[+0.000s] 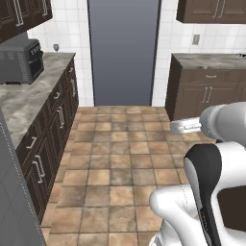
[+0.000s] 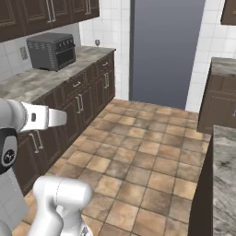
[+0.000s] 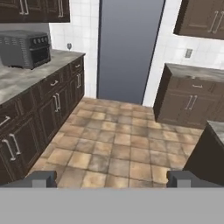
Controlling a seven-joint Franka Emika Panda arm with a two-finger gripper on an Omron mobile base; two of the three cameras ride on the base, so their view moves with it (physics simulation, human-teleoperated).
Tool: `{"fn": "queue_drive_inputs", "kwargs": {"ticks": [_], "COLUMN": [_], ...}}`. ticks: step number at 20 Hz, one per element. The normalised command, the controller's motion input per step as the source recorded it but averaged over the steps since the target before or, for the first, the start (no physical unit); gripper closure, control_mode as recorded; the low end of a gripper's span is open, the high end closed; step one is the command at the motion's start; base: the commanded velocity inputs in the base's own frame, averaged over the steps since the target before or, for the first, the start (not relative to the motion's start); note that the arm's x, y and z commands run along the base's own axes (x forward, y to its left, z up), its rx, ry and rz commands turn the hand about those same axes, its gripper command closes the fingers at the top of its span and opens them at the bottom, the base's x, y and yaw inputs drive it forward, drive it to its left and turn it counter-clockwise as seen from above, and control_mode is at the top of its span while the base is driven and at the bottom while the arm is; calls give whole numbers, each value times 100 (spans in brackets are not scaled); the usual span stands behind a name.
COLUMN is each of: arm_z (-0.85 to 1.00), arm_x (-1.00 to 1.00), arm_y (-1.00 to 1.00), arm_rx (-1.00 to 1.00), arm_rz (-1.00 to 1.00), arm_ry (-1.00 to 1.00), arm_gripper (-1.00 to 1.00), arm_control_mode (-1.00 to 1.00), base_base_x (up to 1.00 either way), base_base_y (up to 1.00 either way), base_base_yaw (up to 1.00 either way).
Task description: Retrieve the wine glasses from the counter and place one next to each plate.
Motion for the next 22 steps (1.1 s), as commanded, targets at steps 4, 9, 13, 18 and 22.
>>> {"fn": "queue_drive_inputs", "kwargs": {"ticks": [4,9,13,18,22], "arm_z": [0,0,0,0,0], "arm_x": [0,0,0,0,0], "arm_y": [0,0,0,0,0], "arm_rx": [0,0,0,0,0], "arm_rz": [0,0,0,0,0], "arm_ry": [0,0,0,0,0], "arm_gripper": [-100,-100,-100,-100,-100], "arm_control_mode": [100,100,100,100,100], "base_base_x": [100,100,100,100,100], "base_base_y": [-1,-9,-12,-8,8], "base_base_yaw": [0,0,0,0,2]}}
